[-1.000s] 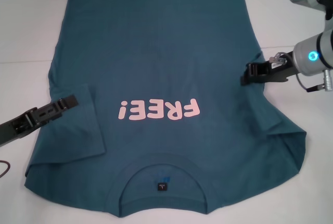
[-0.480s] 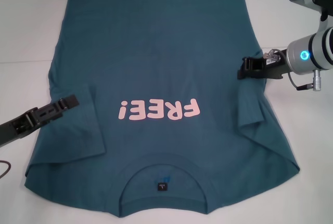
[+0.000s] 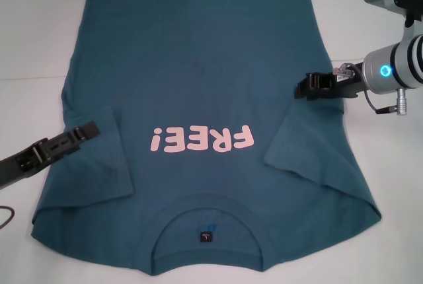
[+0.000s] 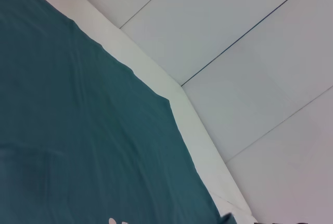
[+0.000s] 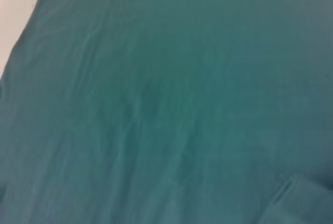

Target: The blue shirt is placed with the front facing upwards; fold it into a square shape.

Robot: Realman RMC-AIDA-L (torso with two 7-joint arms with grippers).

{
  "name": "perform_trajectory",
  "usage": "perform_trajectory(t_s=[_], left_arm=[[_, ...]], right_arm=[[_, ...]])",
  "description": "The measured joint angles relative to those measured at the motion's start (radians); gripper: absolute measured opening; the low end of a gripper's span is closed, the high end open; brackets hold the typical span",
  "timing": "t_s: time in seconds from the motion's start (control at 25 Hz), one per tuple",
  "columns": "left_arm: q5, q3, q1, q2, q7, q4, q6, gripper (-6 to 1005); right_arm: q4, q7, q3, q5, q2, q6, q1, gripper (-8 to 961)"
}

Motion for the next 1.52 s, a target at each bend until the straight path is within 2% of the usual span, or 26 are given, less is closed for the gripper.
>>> perform_trajectory(t_s=[0.16, 0.4, 0.56, 0.72, 0.88, 0.96, 1.08, 1.32, 1.52], left_arm=[[0.000, 0.000, 0.000, 0.001, 0.000, -0.006, 0.000, 933], [0.000, 0.000, 0.001, 0.002, -0.002, -0.006, 0.000, 933], [0.000, -0.003, 0.001, 0.004, -0.004, -0.006, 0.005, 933], [0.002, -0.009, 0.006, 0.012, -0.030, 0.000, 0.024, 932], [0.021, -0.039, 0.005, 0.027, -0.105, 0.001, 0.072, 932], [0.063, -0.041, 0.005, 0.043, -0.211, 0.003, 0.103, 932], [0.106, -0.047, 0.005, 0.051, -0.276, 0.014, 0.117, 932], [0.196, -0.078, 0.023, 0.059, -0.383, 0.070, 0.167, 932], [0.312, -0.175, 0.031, 0.072, -0.445, 0.089, 0.237, 933]], right_arm=[[-0.004, -0.028, -0.008, 0.008, -0.003, -0.002, 0.009, 195], [-0.009, -0.110, -0.001, 0.063, -0.015, -0.053, 0.003, 436], [-0.013, -0.242, 0.004, 0.254, -0.047, -0.149, -0.044, 632], [-0.042, -0.379, 0.011, 0.487, -0.081, -0.301, -0.148, 874], [-0.093, -0.413, 0.018, 0.633, -0.106, -0.460, -0.251, 885], [-0.109, -0.409, 0.026, 0.664, -0.113, -0.531, -0.290, 891], [-0.122, -0.394, 0.051, 0.673, -0.123, -0.610, -0.329, 899], [-0.124, -0.360, 0.066, 0.665, -0.140, -0.637, -0.353, 901], [-0.124, -0.351, 0.068, 0.666, -0.143, -0.641, -0.346, 900]])
